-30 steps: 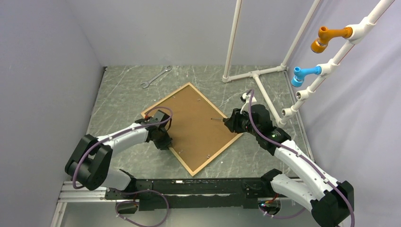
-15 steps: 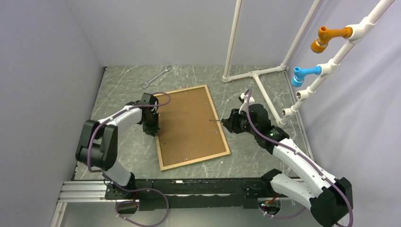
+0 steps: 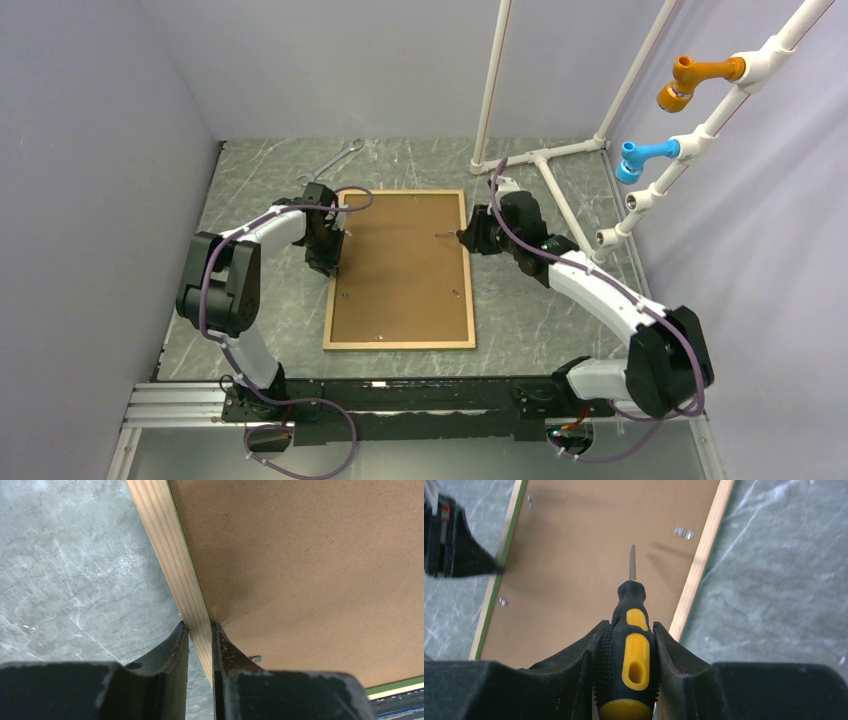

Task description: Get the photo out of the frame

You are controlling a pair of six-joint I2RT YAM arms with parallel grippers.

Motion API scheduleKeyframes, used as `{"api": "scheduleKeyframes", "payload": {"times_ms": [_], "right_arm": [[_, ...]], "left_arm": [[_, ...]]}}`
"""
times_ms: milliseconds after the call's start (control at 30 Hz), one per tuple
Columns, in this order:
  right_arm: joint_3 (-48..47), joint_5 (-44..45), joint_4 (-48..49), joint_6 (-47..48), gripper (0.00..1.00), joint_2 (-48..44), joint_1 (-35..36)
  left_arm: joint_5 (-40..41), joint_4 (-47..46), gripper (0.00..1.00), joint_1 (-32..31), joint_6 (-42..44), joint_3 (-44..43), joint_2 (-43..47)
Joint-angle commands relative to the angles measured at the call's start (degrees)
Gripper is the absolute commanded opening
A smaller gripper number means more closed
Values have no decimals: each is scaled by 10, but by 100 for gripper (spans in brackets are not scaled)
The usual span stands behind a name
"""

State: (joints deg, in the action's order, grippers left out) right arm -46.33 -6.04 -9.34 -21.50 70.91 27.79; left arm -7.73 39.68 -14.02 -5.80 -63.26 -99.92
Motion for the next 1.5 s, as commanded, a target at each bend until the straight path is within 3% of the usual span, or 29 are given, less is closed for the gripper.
{"api": "scheduleKeyframes", "payload": {"times_ms": [0,433,1467], "right_arm": [[-75,6,84,-11,0,59,-24],[-190,-1,132,-12,0,229,-51],[-271,-104,179,-17,0,370,-56]], "left_arm": [[2,7,0,1,46,13,11],[-8,14,0,1,44,5,11],[-15,16,0,1,45,-6,3]]}}
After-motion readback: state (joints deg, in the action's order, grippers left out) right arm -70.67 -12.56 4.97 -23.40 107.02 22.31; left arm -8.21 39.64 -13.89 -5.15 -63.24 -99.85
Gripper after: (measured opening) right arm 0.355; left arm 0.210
